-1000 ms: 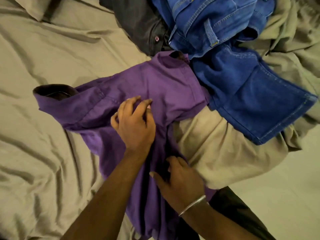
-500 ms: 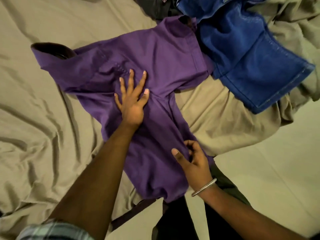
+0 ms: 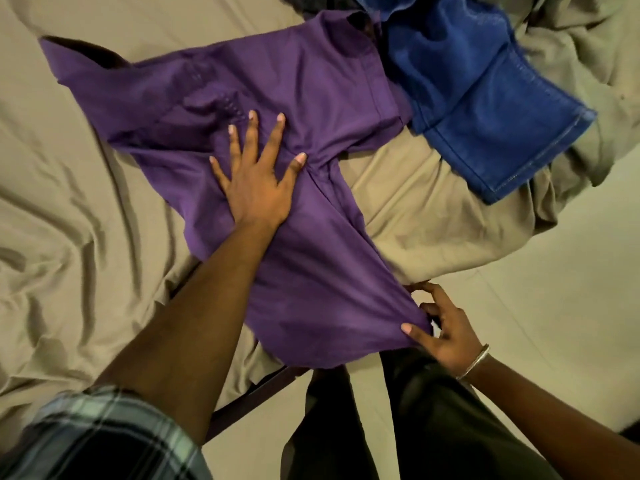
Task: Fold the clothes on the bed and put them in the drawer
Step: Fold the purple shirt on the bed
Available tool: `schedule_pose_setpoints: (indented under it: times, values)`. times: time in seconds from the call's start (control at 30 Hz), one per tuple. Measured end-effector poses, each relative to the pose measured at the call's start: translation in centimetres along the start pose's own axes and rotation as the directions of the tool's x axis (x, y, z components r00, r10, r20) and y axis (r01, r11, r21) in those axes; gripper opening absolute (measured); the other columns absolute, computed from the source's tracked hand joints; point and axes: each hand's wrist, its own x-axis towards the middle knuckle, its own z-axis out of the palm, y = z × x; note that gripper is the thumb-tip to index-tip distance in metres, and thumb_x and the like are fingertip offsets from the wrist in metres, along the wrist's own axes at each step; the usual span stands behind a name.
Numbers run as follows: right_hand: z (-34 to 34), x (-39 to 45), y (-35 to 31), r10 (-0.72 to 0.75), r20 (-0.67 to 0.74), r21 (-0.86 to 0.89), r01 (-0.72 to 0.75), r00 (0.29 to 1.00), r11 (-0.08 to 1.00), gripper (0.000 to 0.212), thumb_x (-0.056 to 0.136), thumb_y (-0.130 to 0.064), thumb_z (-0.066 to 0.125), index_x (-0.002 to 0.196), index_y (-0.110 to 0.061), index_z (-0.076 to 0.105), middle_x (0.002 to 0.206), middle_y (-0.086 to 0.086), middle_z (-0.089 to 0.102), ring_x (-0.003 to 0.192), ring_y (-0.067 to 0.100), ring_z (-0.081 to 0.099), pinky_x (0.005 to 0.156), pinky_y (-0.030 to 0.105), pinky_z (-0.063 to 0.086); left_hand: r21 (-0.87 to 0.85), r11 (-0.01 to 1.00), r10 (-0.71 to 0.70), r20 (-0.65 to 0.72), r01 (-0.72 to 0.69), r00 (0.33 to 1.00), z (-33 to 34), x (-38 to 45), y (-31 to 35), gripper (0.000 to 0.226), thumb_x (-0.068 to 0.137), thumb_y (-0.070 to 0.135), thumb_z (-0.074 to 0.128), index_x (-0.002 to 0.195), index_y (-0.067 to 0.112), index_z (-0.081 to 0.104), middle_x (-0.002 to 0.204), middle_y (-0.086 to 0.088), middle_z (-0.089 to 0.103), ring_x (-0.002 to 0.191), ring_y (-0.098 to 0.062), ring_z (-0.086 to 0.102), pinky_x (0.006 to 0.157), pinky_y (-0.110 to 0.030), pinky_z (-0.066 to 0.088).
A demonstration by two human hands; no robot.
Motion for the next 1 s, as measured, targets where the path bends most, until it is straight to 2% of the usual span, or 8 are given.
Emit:
schedule_pose_setpoints:
  times: [0.07,0.17,0.27,0.33,0.5,0.7,0.83,1.0]
  values:
    - [-0.7,-0.3,0.9,0.014,0.101,-0.185,0.005,0.995,0.983,0.036,0.076,-0.047,0.072,0.106,-0.052,0.052,0.083,-0.032,0.063,0.073,-0.008,0.060,0.066,0.005,0.041,-0.069,0.998,-0.010,-0.058,0.006,0.998,-0.2,-0.3,0.1,0.059,0.097,0.064,0.034,0.152,0.044,0.025,0.164,0.012,0.016,0.153,-0.019,0.004,0.116,-0.062,-0.001]
    - [-1.4,-0.7,3.1,0.044,0.123,-0.286,-0.008,0.991,0.958,0.021,0.076,-0.052,0.066,0.084,-0.043,0.049,0.069,-0.018,0.060,0.067,0.000,0.058,0.059,0.012,0.039,-0.248,0.968,-0.020,-0.254,-0.045,0.967,-1.5,-1.6,0.3,0.049,0.103,0.041,0.039,0.148,0.022,0.042,0.156,0.004,0.039,0.150,-0.021,0.022,0.118,-0.059,0.015]
    - [-1.9,-0.1,4.5,0.084,0.076,-0.393,-0.047,0.994,0.918,0.026,0.078,-0.037,0.063,0.099,-0.030,0.048,0.078,-0.005,0.065,0.066,0.010,0.063,0.061,0.029,0.051,-0.230,0.956,0.052,-0.473,-0.180,0.879,-2.8,-4.9,0.0,0.037,0.104,0.027,0.044,0.133,0.009,0.057,0.140,-0.007,0.056,0.137,-0.029,0.045,0.112,-0.051,0.033]
    - [-1.8,0.3,4.6,0.071,0.051,-0.481,-0.038,0.996,0.876,0.045,0.074,-0.029,0.065,0.116,-0.022,0.051,0.100,0.004,0.065,0.085,0.027,0.065,0.071,0.040,0.055,-0.237,0.967,-0.048,-0.523,-0.090,0.851,-2.6,-8.6,-0.6,0.033,0.102,0.023,0.050,0.128,0.005,0.060,0.130,-0.013,0.060,0.124,-0.029,0.052,0.109,-0.042,0.038]
    - [0.6,1.9,2.1,-0.146,0.029,-0.306,0.148,0.989,0.940,0.062,0.075,-0.030,0.075,0.130,-0.007,0.056,0.125,0.006,0.059,0.112,0.017,0.054,0.098,0.026,0.044,-0.444,0.779,-0.569,-0.204,0.443,0.796,-1.1,-17.4,-1.0,0.048,0.098,0.038,0.056,0.125,-0.001,0.051,0.124,-0.020,0.050,0.116,-0.034,0.046,0.103,-0.041,0.035]
    - [1.3,2.0,1.2,-0.028,0.068,-0.303,0.047,0.997,0.952,0.044,0.078,-0.037,0.068,0.111,-0.008,0.061,0.076,-0.008,0.060,0.060,0.004,0.053,0.060,0.007,0.040,-0.490,0.703,-0.609,-0.039,0.516,0.792,-1.9,-20.1,-1.9,0.025,0.101,0.033,0.054,0.099,0.009,0.058,0.105,-0.010,0.060,0.094,-0.018,0.052,0.085,-0.022,0.038]
    - [0.0,1.1,2.5,0.018,0.116,-0.351,0.025,0.993,0.936,0.047,0.077,-0.035,0.069,0.113,-0.008,0.058,0.072,-0.001,0.062,0.063,0.004,0.058,0.055,0.009,0.038,-0.664,0.502,-0.671,0.105,0.554,0.734,-3.0,-20.2,-1.9,0.038,0.086,0.036,0.075,0.110,0.021,0.048,0.106,0.004,0.063,0.087,-0.004,0.064,0.077,-0.018,0.051]
    - [-0.5,0.1,3.6,0.104,0.187,-0.417,-0.017,0.977,0.909,0.029,0.080,-0.014,0.074,0.097,-0.013,0.050,0.069,-0.013,0.056,0.064,0.000,0.057,0.055,0.010,0.039,-0.572,0.539,-0.655,0.178,0.619,0.735,-2.2,-21.3,-3.0,0.019,0.089,0.042,0.070,0.094,0.024,0.065,0.087,0.007,0.068,0.081,-0.015,0.065,0.077,-0.034,0.052]
